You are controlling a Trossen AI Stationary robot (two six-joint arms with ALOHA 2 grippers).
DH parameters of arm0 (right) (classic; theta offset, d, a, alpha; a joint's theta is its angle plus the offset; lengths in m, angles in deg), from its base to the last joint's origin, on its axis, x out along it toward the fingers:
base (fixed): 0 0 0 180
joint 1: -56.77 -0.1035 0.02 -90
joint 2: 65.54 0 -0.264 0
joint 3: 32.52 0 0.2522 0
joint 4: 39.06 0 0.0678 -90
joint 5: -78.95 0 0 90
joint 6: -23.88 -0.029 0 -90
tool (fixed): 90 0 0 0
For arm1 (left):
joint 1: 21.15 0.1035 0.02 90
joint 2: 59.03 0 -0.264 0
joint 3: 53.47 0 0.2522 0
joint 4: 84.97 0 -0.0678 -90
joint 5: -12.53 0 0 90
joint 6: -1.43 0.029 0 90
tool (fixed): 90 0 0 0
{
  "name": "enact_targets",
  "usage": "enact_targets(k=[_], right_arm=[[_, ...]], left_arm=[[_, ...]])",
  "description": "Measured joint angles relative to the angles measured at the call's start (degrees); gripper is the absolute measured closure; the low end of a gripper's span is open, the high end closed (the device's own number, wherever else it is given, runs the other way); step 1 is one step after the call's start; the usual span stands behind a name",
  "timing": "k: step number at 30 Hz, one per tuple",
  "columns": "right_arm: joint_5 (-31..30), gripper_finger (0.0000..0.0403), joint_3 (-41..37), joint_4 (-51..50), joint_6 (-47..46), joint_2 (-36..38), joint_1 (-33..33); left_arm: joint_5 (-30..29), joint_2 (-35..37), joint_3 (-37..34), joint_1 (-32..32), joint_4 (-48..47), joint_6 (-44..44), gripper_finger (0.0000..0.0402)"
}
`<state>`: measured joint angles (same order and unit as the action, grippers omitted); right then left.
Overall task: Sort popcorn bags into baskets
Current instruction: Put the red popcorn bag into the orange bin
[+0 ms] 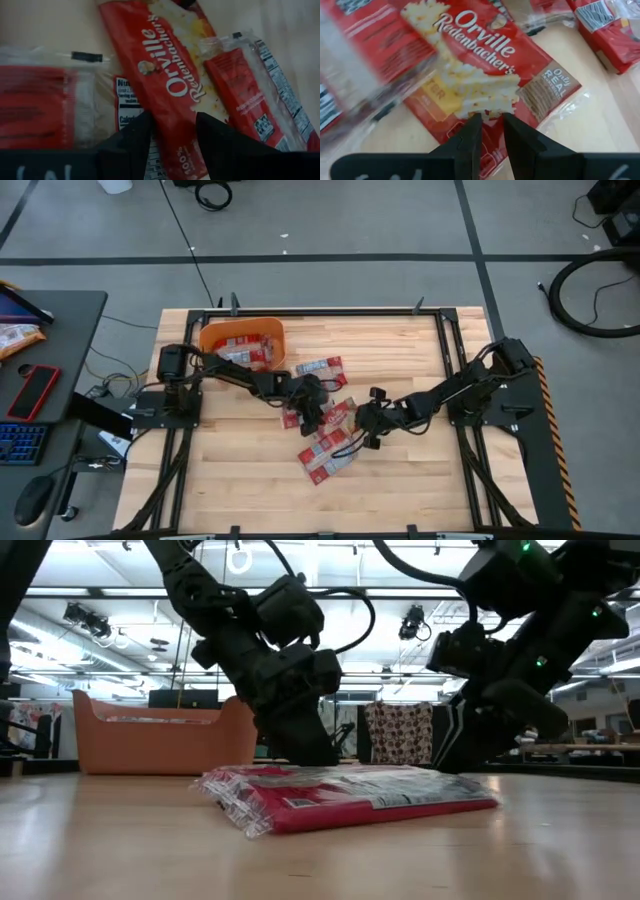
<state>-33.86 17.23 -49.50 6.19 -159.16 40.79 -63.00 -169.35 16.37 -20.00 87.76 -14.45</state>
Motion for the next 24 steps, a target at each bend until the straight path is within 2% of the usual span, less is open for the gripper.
enact_targets(k=[9,12,18,24], right_arm=[[0.46,0.0316,-0.26,0.85,0.51,0.02,1.54],[0.46,0.0316,-0.26,0.93,0.36,0.02,1.54],[0.37,0.0316,-0.26,1.09,-0.19,0.02,1.54],[0.44,0.0316,1.74,-2.36,-0.76,0.02,1.54]], left_arm=[[0.94,-1.44,-0.20,-2.42,5.40,-0.02,0.0248],[1.01,-1.51,-0.24,-2.69,6.59,-0.08,0.0278],[-0.69,-1.51,-0.24,-2.67,7.33,-0.17,0.0377],[-0.23,-0.91,-0.24,-2.67,6.84,0.42,0.0392]])
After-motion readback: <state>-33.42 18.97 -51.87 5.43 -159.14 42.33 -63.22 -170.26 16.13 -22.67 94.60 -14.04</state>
